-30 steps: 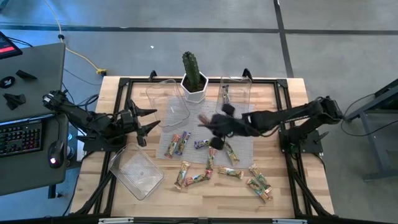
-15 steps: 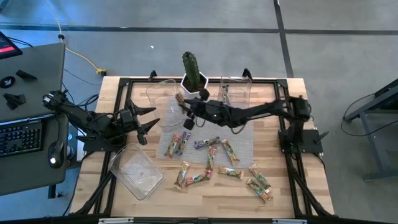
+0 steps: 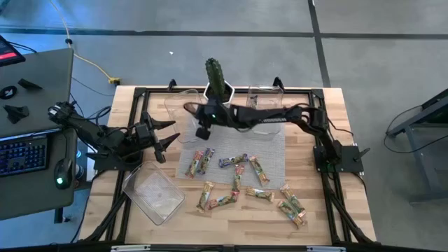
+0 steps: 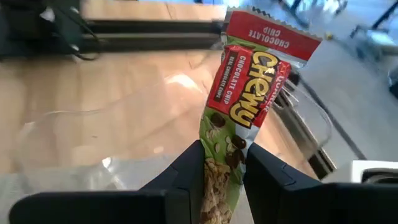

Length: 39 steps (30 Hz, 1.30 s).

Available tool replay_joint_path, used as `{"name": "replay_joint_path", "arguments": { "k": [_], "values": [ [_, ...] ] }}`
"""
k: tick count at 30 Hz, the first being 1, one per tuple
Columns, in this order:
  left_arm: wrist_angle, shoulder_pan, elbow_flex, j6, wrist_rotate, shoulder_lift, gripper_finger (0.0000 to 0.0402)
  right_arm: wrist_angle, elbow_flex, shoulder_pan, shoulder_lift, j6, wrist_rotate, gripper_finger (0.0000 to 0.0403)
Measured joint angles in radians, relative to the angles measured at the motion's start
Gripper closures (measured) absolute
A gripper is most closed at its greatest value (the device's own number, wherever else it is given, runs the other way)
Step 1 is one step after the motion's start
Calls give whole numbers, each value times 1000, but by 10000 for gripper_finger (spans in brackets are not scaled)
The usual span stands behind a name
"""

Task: Pick and place Granola Bars by type
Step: Put the red granola bar into the top left transparent bin

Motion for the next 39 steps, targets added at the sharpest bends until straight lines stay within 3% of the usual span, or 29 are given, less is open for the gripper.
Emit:
{"name": "replay_joint_path", "arguments": {
  "k": [3,11,31,39],
  "values": [
    [-1,0,0,0,-1,0,191,-54,57,-12,44,28,-5,320],
    [-4,0,0,0,0,0,191,41,63,-7,150,9,-33,320],
    [-8,0,0,-1,3,0,191,24,63,-23,151,-18,-31,320],
    [-20,0,0,-1,3,0,191,136,63,-23,151,-56,-88,320]
  ]
}}
